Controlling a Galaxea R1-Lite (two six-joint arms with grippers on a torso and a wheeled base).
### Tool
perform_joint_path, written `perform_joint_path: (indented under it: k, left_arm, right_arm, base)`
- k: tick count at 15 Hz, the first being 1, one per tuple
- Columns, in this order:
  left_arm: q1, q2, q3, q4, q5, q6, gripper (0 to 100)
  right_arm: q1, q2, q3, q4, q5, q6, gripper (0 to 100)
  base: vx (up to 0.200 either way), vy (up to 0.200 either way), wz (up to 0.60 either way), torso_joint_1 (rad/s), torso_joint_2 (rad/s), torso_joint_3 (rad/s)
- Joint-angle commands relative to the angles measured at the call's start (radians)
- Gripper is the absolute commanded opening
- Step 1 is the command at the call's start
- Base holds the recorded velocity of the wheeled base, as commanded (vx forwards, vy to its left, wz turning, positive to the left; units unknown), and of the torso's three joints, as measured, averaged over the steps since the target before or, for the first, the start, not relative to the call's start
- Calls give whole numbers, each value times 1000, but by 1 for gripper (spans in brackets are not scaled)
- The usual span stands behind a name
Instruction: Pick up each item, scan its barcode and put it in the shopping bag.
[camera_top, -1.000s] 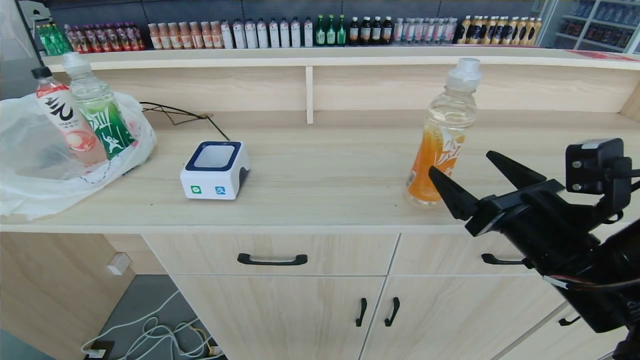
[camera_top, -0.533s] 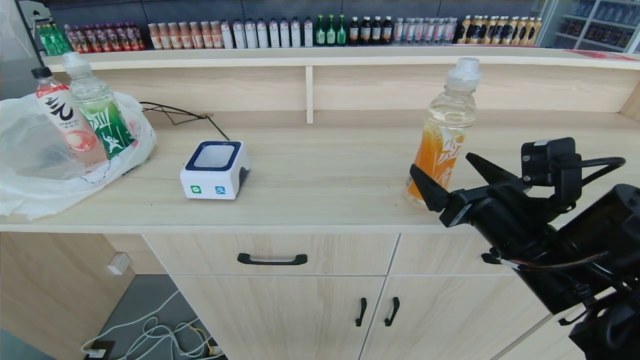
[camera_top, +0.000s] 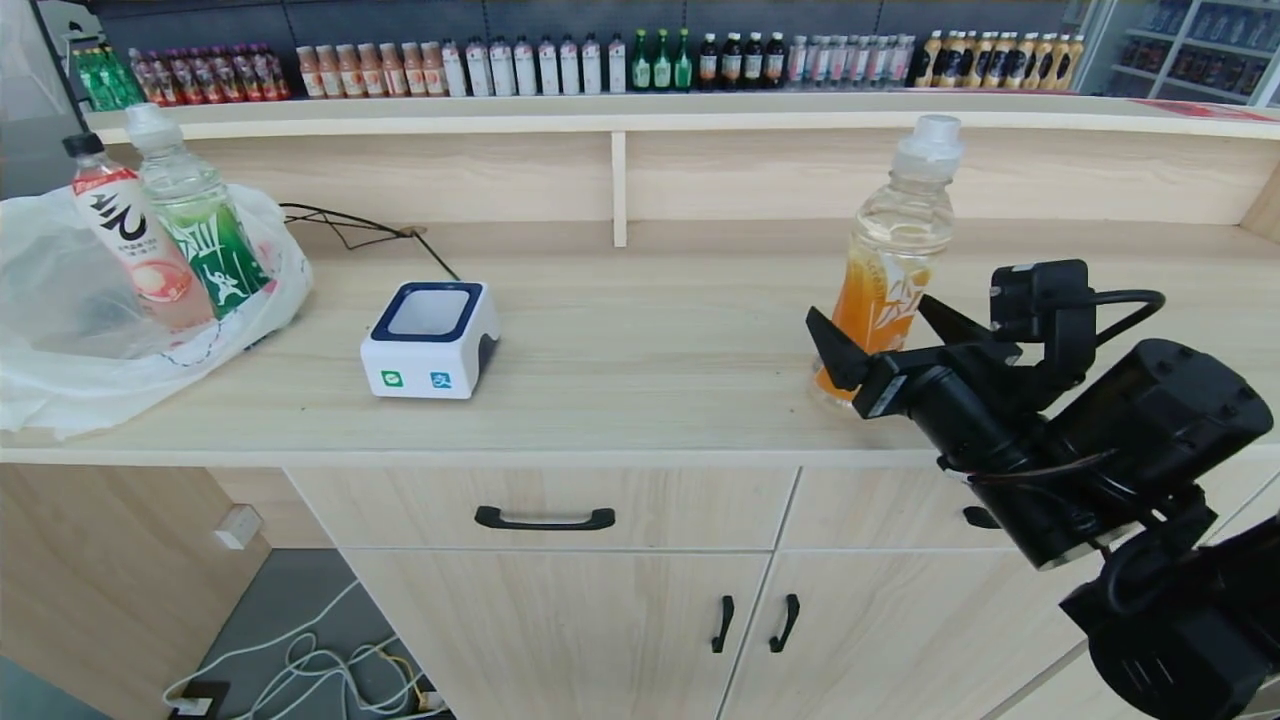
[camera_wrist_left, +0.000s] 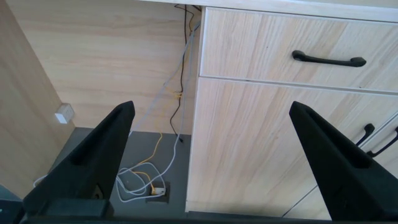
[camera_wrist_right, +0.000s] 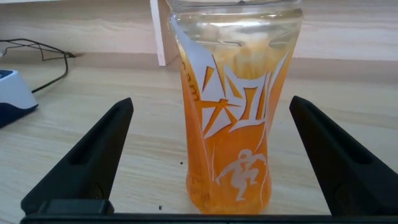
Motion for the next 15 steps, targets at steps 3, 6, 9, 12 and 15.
perform_joint_path:
  k: [3,6,9,12,15]
  left_arm:
    - [0,0,0,0,0,0,100]
    - [0,0,0,0,0,0,100]
    - [0,0,0,0,0,0,100]
    - [0,0,0,0,0,0,100]
    - [0,0,0,0,0,0,100]
  right_arm:
    - [-21,72,-93,-1,-1,7,100]
    - [-67,92,-131,-1,2,14,100]
    - [-67,109,-203,-1,23,10,100]
    - [-67,114,-223,-1,25,10,100]
    - [-67,112,-216,-1,25,11,100]
  base:
    - [0,0,0,0,0,0]
    - [0,0,0,0,0,0]
    - [0,0,0,0,0,0]
    - [0,0,0,0,0,0]
    - [0,0,0,0,0,0]
